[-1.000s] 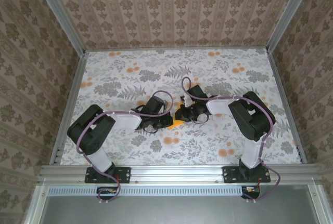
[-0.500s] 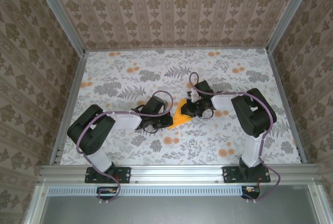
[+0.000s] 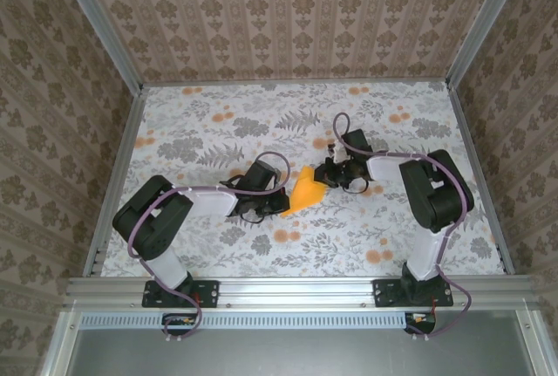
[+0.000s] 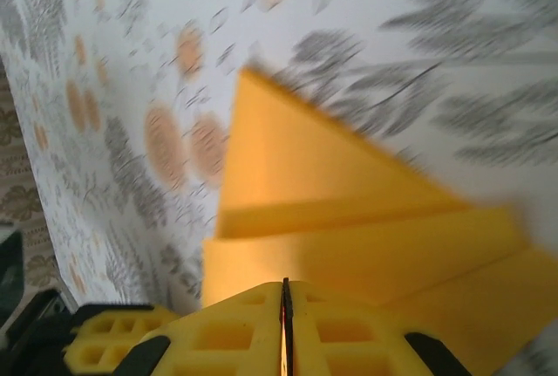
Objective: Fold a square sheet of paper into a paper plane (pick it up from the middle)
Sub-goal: Fourth fold the wing at the center of the table.
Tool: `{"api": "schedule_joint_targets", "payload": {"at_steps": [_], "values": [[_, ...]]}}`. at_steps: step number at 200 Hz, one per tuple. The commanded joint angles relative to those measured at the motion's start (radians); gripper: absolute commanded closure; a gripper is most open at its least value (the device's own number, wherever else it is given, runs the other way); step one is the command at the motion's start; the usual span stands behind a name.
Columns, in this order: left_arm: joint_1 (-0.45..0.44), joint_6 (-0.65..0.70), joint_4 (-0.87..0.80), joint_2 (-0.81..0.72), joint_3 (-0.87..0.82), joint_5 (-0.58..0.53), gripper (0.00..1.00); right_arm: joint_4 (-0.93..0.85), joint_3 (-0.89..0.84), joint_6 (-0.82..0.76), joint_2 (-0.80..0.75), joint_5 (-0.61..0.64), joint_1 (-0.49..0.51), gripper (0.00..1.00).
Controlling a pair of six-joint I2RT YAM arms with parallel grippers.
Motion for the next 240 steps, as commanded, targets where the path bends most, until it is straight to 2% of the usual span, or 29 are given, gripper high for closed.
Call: {"api": "schedule_joint_targets", "payload": {"at_steps": [1, 39, 72, 103, 151, 185, 240], "values": [[-0.003, -0.006, -0.161, 0.035, -0.013, -0.046, 1.00, 0.002, -0.023, -0.006, -0.060, 0.037, 0.086, 0.89], [-0.003, -0.011, -0.171, 0.035, -0.011, -0.048, 1.00, -0.040, -0.011, -0.012, -0.012, 0.094, 0.189, 0.91], [-0.003, -0.015, -0.178, 0.036, -0.012, -0.048, 1.00, -0.040, 0.012, -0.020, 0.037, 0.076, 0.201, 0.97], [-0.003, -0.021, -0.189, 0.039, -0.013, -0.053, 1.00, -0.068, 0.038, -0.034, 0.060, 0.107, 0.189, 0.99], [-0.002, -0.031, -0.220, 0.041, -0.016, -0.057, 1.00, -0.079, 0.024, -0.037, 0.079, 0.170, 0.089, 1.00], [-0.002, -0.033, -0.227, 0.041, -0.023, -0.052, 1.00, -0.054, 0.022, -0.019, 0.073, 0.177, -0.015, 1.00], [-0.002, -0.027, -0.235, 0.033, -0.019, -0.053, 1.00, -0.038, 0.048, 0.015, 0.086, 0.197, -0.128, 0.99]]}}
